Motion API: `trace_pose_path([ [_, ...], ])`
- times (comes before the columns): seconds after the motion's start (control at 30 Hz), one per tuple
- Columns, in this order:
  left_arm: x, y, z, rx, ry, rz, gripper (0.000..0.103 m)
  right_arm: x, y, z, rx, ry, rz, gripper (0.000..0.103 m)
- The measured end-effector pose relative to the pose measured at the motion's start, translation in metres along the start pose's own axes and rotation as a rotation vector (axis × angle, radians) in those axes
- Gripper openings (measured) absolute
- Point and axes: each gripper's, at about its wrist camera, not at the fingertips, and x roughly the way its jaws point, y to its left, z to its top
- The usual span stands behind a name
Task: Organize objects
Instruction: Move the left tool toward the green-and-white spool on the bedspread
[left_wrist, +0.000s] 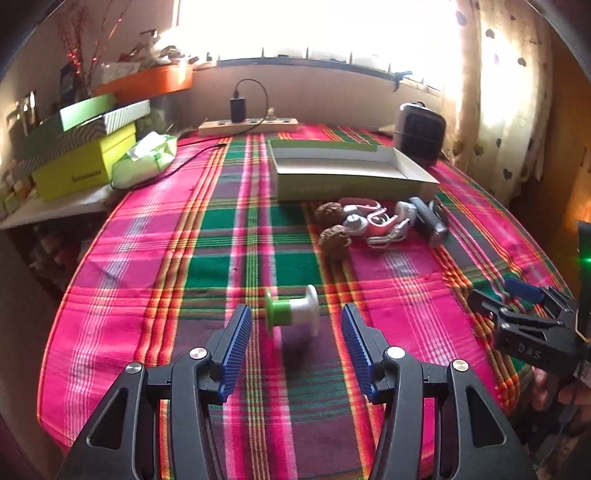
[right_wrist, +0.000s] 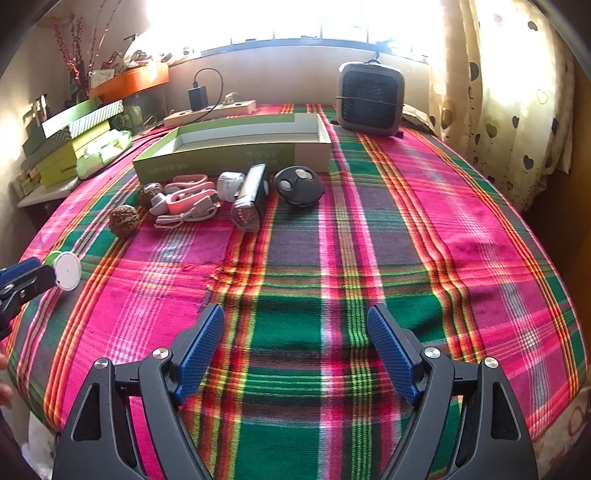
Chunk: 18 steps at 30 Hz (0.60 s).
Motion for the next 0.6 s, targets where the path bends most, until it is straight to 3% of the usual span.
trace_pose_path([
  [0.6, 0.032, 0.004, 0.005, -0.015, 0.096, -0.034, 0.049, 0.009, 0.015, 0.010, -0.052, 0.032, 0.021, 0.080],
])
